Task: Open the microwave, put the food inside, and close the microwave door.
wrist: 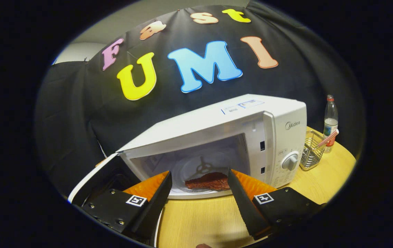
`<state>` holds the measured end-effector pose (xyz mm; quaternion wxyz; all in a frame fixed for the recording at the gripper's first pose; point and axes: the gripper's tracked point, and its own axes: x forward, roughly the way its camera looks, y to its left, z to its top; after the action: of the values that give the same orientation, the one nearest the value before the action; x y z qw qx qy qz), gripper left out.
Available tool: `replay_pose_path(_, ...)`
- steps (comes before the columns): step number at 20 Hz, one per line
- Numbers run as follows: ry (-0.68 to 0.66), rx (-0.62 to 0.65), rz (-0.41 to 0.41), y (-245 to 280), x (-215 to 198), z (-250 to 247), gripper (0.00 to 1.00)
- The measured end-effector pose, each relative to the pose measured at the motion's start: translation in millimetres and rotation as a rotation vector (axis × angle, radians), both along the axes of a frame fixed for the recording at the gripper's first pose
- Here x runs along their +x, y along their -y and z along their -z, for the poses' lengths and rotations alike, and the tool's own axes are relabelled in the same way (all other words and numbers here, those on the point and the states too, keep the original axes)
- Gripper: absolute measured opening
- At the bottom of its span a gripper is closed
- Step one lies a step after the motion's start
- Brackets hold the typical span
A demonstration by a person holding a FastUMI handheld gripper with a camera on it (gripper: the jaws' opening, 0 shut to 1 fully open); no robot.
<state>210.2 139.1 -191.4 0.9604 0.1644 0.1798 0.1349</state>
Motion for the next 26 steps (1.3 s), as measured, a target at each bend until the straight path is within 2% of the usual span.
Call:
replay_pose_path(8,0.099,0.013,-0.051,-19.1,-88.1,-69.1,0.97)
replay_pose_path(13,0.169,0.011,-0.120,-49.4,-146.0,-97.8,0.97)
replay_pose_path(20,0.232,0.019,-0.253,-116.4,-215.3,-124.8,0.97)
replay_pose_path(26,0.241,0.021,-0.394,-180.0,-269.0,-127.1,0.97)
